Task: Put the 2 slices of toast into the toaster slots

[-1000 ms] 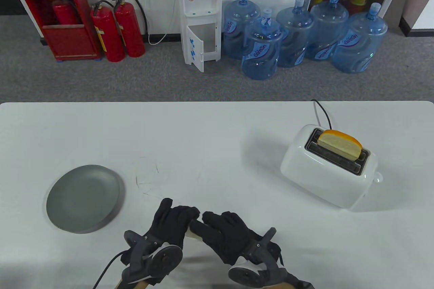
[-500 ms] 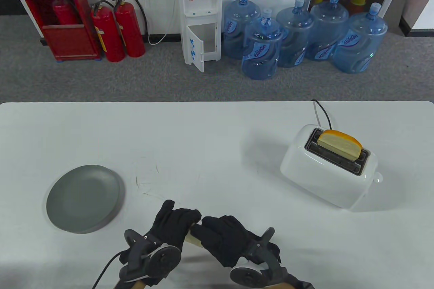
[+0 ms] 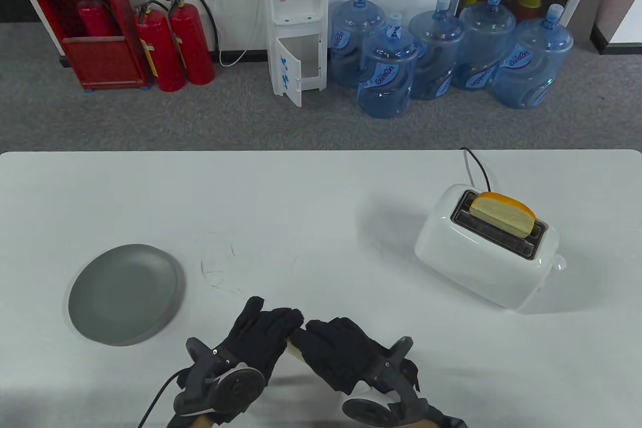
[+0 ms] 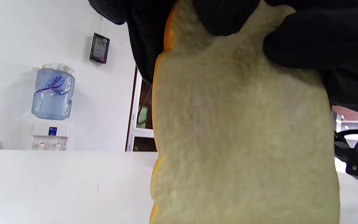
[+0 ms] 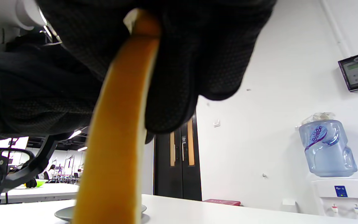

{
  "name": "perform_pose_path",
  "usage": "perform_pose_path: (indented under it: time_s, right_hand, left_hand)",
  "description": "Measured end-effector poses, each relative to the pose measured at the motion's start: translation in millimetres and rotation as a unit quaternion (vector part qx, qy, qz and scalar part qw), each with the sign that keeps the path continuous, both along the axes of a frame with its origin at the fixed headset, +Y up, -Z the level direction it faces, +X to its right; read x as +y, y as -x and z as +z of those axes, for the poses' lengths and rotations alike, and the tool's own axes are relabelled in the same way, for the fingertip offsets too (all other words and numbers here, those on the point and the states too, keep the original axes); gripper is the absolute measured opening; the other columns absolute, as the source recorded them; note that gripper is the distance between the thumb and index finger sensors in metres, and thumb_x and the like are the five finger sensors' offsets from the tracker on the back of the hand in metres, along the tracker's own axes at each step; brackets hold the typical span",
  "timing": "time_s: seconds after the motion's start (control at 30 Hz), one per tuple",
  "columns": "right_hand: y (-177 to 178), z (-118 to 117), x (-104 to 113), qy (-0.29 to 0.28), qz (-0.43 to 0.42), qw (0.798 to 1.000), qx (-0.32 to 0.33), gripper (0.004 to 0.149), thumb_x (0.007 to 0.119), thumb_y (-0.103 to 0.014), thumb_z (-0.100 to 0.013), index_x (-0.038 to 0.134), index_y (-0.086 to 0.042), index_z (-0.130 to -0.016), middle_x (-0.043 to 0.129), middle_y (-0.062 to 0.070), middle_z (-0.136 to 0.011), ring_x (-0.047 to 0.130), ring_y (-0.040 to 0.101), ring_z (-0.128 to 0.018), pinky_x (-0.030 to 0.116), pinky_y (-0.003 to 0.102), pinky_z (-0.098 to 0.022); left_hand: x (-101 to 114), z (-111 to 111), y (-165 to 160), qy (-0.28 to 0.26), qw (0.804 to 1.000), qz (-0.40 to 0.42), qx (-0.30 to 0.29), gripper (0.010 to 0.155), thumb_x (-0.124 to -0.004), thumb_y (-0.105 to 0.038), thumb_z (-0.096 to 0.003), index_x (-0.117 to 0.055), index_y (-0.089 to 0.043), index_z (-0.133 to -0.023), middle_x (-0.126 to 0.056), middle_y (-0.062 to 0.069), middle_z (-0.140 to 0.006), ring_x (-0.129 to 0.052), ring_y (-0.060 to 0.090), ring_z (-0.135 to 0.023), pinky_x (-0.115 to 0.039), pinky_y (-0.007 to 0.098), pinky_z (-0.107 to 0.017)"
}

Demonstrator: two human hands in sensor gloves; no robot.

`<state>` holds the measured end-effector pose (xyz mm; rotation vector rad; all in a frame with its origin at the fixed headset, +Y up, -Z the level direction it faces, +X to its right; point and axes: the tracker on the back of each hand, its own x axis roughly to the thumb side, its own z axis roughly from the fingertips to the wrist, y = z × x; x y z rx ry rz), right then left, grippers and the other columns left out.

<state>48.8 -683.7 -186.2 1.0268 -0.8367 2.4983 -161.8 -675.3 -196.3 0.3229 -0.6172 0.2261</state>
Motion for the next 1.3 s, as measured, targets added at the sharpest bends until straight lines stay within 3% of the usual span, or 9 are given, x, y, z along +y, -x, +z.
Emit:
perform_pose_path:
  time_s: [0.37,0.63,0.97,1.3]
  right_hand:
    - [-7,-4,2,0.003,-0.022,1.0,-0.01,0.049,0.086,-0.038,-0.061,0.062,-0.037,-0.104,0.087,-0.001,-0.093,0.11,0.004,-0.061,0.093,0.036,-0.063]
    - [-10,-5,3,0.004,-0.029,0.999,-0.014,0.049,0.086,-0.038,-0.062,0.061,-0.037,-0.104,0.086,-0.001,-0.093,0.109,0.005,-0.062,0.092,0.037,-0.064]
    - [-12,-6,4,0.004,-0.029,0.999,-0.021,0.05,0.085,-0.038,-0.062,0.06,-0.037,-0.105,0.086,-0.001,-0.094,0.109,0.006,-0.063,0.092,0.037,-0.064]
    - [-13,-7,5,0.005,-0.03,0.999,-0.025,0.049,0.085,-0.037,-0.062,0.059,-0.037,-0.104,0.085,-0.001,-0.094,0.109,0.007,-0.064,0.091,0.039,-0.064]
  left_hand:
    - [2,-4,17,-0.039,0.997,0.033,0.055,0.061,-0.067,-0.048,-0.0555,-0.057,-0.028,-0.113,-0.068,0.001,-0.114,-0.084,0.029,-0.105,-0.056,0.052,-0.082]
    - [3,-7,30,-0.1,0.988,-0.006,0.12,0.065,-0.064,-0.053,-0.0556,-0.054,-0.029,-0.115,-0.059,0.003,-0.119,-0.069,0.034,-0.113,-0.051,0.055,-0.082]
    - [1,-15,47,-0.094,0.98,-0.038,0.174,0.071,-0.058,-0.062,-0.0545,-0.042,-0.035,-0.118,-0.044,0.004,-0.126,-0.045,0.041,-0.119,-0.041,0.06,-0.082]
    - [-12,-32,73,-0.027,0.969,-0.047,0.243,0.075,-0.053,-0.068,-0.0535,-0.034,-0.037,-0.12,-0.031,0.006,-0.127,-0.027,0.046,-0.117,-0.032,0.063,-0.08]
